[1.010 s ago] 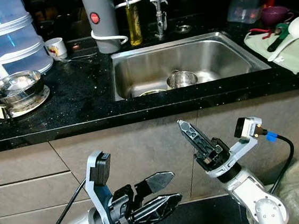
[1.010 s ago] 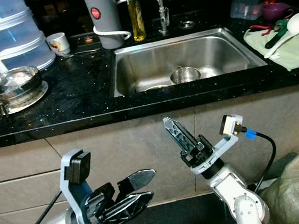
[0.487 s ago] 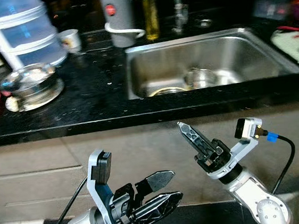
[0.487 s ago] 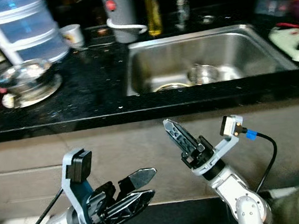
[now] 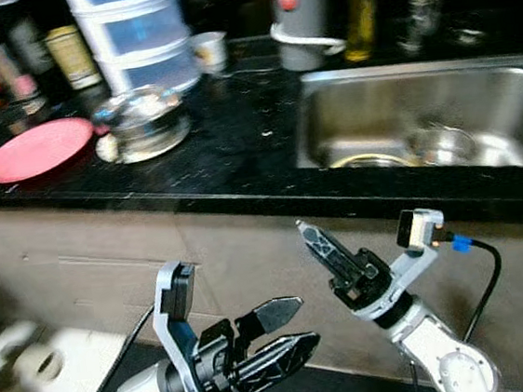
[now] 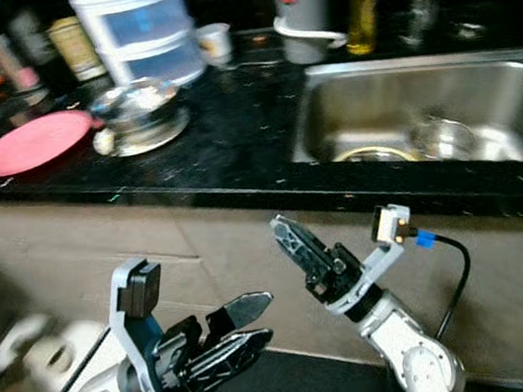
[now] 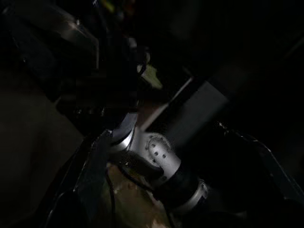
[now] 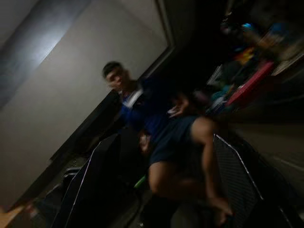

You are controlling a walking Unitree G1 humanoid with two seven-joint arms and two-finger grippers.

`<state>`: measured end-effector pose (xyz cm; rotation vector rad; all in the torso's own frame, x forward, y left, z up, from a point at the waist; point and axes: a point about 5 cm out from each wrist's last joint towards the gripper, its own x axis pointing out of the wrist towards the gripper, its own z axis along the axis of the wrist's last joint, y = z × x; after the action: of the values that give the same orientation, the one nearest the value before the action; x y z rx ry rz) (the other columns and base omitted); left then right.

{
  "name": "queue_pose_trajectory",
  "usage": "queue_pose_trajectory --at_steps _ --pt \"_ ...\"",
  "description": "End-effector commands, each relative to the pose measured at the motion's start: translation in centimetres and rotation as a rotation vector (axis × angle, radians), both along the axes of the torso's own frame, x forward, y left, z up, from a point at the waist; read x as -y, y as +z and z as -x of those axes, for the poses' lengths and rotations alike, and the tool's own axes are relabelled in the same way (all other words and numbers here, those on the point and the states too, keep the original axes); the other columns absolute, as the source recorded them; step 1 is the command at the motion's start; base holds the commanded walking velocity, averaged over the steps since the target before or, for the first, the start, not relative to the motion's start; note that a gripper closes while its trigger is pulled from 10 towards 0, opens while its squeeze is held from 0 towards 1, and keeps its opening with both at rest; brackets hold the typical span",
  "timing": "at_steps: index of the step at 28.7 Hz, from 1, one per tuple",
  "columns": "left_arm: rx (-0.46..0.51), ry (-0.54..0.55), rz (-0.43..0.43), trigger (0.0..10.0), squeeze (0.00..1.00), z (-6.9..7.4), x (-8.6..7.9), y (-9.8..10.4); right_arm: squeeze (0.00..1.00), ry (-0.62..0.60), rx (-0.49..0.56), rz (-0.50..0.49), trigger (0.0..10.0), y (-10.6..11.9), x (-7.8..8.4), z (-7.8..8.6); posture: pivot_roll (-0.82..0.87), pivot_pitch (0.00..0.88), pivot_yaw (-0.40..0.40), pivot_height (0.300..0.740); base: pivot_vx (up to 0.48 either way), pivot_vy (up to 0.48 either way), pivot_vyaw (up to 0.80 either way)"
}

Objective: Kitchen organization

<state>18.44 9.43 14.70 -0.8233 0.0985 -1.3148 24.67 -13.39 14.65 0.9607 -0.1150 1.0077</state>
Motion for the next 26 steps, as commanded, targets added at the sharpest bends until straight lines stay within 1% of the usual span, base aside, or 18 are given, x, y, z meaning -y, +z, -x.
queue_pose_trajectory --at_steps 1,26 --pt "-0.004 0.009 -0.021 10.0 0.0 -0.12 -0.14 -0.18 0.0 0.02 0.007 0.011 10.0 -0.04 -0.41 0.29 -0.05 0.0 0.044 0.74 0.0 0.0 0.79" --pt "-0.029 0.021 -0.015 10.0 0.0 -0.3 -0.24 -0.26 0.0 0.049 0.029 0.053 10.0 -0.02 -0.97 0.54 -0.05 0.0 0.048 0.74 0.0 0.0 0.79"
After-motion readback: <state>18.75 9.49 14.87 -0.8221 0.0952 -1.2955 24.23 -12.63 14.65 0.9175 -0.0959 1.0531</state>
